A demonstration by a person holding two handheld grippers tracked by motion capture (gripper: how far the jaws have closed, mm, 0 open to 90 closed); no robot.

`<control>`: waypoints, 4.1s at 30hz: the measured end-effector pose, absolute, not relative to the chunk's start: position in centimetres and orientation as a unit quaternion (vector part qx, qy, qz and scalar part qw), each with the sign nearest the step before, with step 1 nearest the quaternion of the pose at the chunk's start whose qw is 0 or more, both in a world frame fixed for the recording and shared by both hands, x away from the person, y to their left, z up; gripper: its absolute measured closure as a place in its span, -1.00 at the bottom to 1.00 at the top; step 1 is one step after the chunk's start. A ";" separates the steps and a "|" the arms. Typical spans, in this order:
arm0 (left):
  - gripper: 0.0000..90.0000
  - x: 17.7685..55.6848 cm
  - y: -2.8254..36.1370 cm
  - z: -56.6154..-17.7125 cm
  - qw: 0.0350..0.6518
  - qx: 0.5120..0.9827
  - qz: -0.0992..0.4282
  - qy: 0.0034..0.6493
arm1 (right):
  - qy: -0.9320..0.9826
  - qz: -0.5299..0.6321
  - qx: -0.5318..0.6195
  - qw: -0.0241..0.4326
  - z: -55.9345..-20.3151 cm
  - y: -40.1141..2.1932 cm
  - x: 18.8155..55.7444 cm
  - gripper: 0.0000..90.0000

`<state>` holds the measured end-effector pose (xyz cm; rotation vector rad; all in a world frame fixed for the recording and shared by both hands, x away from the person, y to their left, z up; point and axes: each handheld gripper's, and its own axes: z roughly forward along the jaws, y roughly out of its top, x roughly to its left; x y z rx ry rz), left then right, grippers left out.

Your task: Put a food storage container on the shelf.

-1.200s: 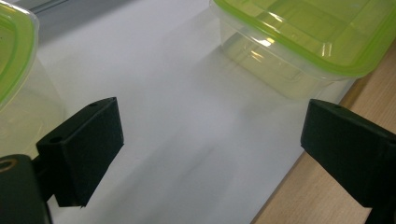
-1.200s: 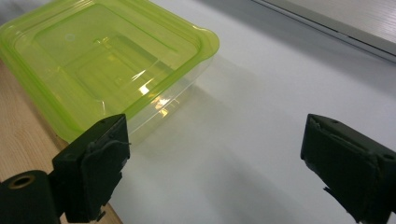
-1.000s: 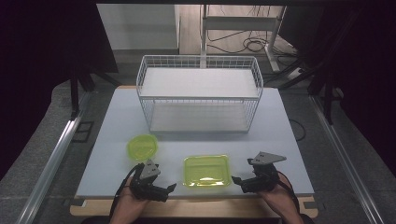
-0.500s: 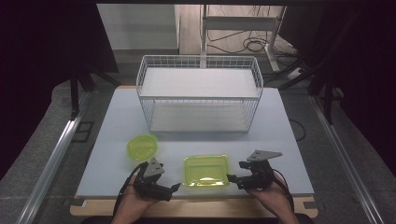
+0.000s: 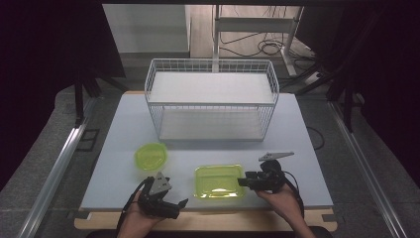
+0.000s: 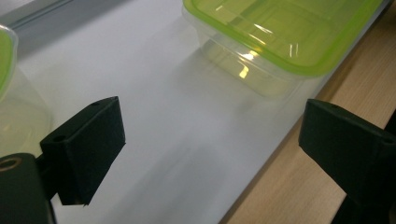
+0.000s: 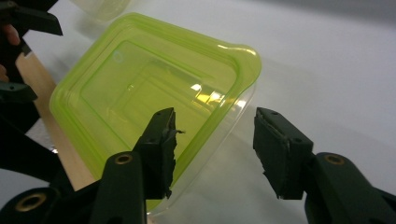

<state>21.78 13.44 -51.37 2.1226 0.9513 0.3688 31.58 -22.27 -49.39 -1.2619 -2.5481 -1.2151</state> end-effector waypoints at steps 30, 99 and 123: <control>-0.83 20.6 15.2 -51.9 0.365 0.830 0.164 0.388 | -0.768 -0.434 -0.448 0.149 -48.2 -23.2 33.1 0.81; -0.93 20.6 15.0 -52.4 0.380 0.830 0.160 0.375 | -0.687 -0.555 -0.464 0.068 -29.6 -21.7 45.1 0.81; -0.93 20.6 15.0 -52.5 0.380 0.832 0.158 0.372 | -0.671 -0.536 -0.511 0.038 -29.8 -18.0 49.9 0.80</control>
